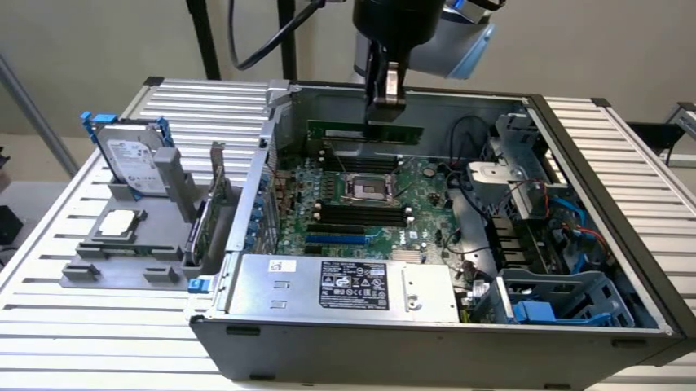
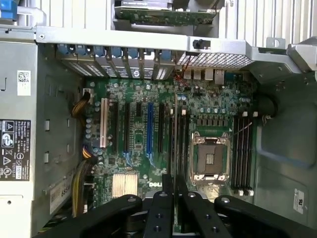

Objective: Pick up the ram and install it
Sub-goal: 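Pick up the ram and move it above insertion slot, then insert the ram into the slot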

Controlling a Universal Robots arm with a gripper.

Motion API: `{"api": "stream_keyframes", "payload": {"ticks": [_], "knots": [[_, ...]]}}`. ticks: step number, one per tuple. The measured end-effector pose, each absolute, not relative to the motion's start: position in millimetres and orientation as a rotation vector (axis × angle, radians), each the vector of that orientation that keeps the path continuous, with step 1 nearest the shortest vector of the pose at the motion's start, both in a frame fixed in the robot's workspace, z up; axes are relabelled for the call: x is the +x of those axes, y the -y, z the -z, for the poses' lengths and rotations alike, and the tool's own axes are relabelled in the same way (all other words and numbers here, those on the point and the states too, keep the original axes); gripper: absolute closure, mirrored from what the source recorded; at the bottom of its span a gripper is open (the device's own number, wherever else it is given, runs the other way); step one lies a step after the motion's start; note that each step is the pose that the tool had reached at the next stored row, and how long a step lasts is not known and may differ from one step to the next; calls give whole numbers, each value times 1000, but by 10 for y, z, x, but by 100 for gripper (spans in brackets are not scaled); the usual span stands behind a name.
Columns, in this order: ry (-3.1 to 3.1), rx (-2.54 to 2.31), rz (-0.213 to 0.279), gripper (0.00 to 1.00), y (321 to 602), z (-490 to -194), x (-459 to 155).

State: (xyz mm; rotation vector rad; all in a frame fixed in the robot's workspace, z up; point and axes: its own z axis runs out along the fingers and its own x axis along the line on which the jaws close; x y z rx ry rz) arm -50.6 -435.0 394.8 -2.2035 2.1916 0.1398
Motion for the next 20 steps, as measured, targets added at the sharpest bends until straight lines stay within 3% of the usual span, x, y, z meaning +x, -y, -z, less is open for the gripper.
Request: {"api": "stream_keyframes", "payload": {"ticks": [20], "knots": [[-2219, -2172, -137, 86, 4347, -3923, -500]]}}
